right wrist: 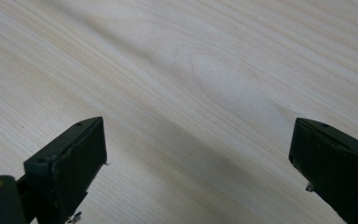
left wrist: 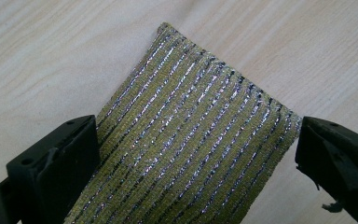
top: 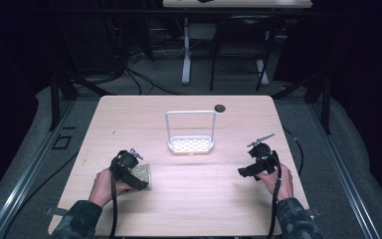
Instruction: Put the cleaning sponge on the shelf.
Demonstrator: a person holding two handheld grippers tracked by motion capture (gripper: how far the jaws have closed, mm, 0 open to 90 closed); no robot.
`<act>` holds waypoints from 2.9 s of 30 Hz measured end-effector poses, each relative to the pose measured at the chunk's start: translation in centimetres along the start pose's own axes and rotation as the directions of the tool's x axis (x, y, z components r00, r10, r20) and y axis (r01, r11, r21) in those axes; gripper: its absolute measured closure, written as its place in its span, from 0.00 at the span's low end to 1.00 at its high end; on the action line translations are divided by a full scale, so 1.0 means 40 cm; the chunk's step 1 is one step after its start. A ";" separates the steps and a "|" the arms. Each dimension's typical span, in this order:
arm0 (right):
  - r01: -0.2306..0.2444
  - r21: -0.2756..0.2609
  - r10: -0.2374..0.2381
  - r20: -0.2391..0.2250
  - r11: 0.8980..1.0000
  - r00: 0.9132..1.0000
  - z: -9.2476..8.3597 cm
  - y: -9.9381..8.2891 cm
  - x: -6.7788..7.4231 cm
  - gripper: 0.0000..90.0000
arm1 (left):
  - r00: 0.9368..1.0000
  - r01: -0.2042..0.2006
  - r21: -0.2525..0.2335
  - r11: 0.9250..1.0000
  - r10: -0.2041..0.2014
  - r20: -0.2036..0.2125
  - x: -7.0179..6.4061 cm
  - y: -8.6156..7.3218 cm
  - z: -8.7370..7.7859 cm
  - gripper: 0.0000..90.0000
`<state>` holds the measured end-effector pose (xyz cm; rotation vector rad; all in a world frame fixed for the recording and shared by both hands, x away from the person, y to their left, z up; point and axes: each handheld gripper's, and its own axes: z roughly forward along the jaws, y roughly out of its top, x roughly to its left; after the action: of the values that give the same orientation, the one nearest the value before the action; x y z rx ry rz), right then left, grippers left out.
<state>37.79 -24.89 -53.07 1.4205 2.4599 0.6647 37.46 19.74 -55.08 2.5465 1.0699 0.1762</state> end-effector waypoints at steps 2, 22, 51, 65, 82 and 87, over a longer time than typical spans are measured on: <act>0.000 0.000 0.000 0.000 1.000 1.000 0.000 0.000 0.000 0.04 | 1.000 -0.001 0.006 1.000 0.001 0.000 0.000 0.001 0.003 0.00; 0.001 0.008 -0.001 0.002 1.000 1.000 -0.002 0.000 -0.001 0.04 | 0.996 -0.067 0.032 0.997 0.069 -0.065 -0.024 -0.009 0.018 0.06; 0.007 0.003 -0.007 -0.007 1.000 1.000 -0.001 -0.001 0.000 0.07 | 0.991 -0.020 -0.036 0.999 0.016 -0.131 0.006 -0.025 -0.010 0.61; 0.017 -0.019 -0.017 -0.002 1.000 1.000 -0.013 0.000 -0.001 0.07 | 0.984 -0.030 -0.067 0.997 0.018 -0.178 -0.001 -0.020 -0.050 0.65; 0.018 -0.017 -0.018 -0.004 1.000 1.000 -0.007 -0.002 -0.001 0.07 | 0.983 -0.077 -0.086 0.993 0.061 -0.175 -0.035 0.004 -0.070 0.65; 0.018 -0.019 -0.018 0.001 1.000 1.000 -0.009 -0.001 -0.001 0.07 | 0.981 -0.096 -0.091 0.991 0.079 -0.175 -0.046 0.013 -0.071 0.65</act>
<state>37.62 -25.07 -52.77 1.3893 2.4567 0.6811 35.79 18.91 -52.19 2.5264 0.9827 0.4676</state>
